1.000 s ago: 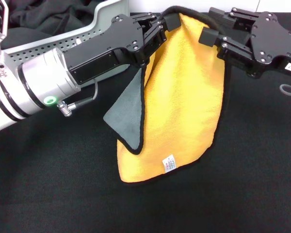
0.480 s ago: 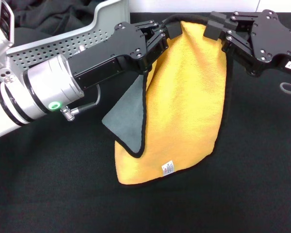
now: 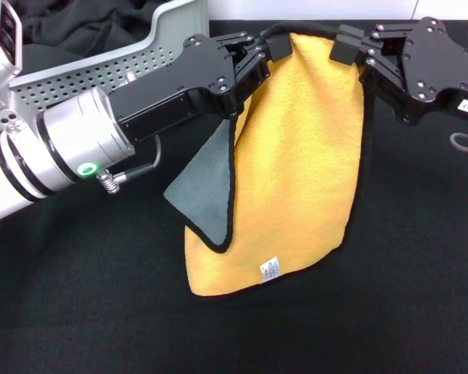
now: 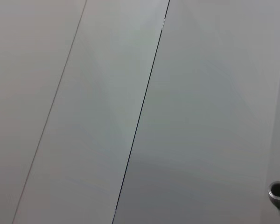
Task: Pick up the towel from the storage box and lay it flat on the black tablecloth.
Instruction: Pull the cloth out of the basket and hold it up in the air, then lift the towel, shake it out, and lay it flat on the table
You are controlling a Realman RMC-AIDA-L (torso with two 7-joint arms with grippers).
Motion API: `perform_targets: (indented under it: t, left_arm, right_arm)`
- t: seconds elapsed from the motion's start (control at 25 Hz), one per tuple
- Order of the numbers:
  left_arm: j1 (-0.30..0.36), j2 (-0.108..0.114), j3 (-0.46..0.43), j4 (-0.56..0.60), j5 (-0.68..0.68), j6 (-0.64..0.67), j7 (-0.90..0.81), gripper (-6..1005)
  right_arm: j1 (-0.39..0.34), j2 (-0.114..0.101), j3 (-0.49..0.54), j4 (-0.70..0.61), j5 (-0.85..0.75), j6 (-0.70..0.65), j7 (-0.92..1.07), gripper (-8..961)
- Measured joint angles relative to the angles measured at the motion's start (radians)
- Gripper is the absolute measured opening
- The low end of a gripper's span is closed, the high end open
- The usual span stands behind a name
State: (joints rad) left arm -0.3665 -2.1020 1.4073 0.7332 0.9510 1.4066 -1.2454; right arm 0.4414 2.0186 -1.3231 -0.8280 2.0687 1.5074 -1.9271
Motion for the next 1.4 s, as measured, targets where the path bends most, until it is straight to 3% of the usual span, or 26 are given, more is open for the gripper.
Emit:
perform_targets:
  t: [0.08, 0.2, 0.4, 0.56, 0.8, 1.04, 1.4]
  left_arm:
    - [0.0, 0.0, 0.002, 0.0, 0.0, 0.0, 0.0, 91]
    - [0.0, 0.0, 0.003, -0.006, 0.0, 0.004, 0.001, 94]
    - [0.0, 0.002, 0.016, -0.026, 0.003, 0.012, 0.001, 98]
    - [0.003, 0.006, 0.037, -0.05, 0.011, 0.012, 0.001, 101]
    - [0.003, 0.005, 0.04, -0.117, 0.012, 0.034, 0.013, 105]
    - [-0.013, -0.001, 0.041, -0.201, -0.002, 0.065, 0.08, 142]
    - [-0.048, -0.002, 0.038, -0.288, -0.024, 0.066, 0.128, 152]
  right_arm:
    - [0.001, 0.0, -0.002, -0.005, -0.002, 0.0, 0.0, 125]
    - [0.003, -0.001, -0.001, -0.015, -0.009, -0.001, 0.006, 20]
    - [0.004, -0.005, 0.005, -0.069, -0.017, -0.001, 0.048, 6]
    - [-0.004, -0.014, 0.054, -0.242, -0.084, -0.001, 0.158, 7]
    - [0.015, -0.009, 0.153, -0.461, -0.212, -0.022, 0.339, 9]
    - [0.059, -0.017, 0.167, -0.522, -0.237, -0.032, 0.407, 11]
    - [0.055, -0.015, 0.181, -0.606, -0.246, -0.05, 0.437, 14]
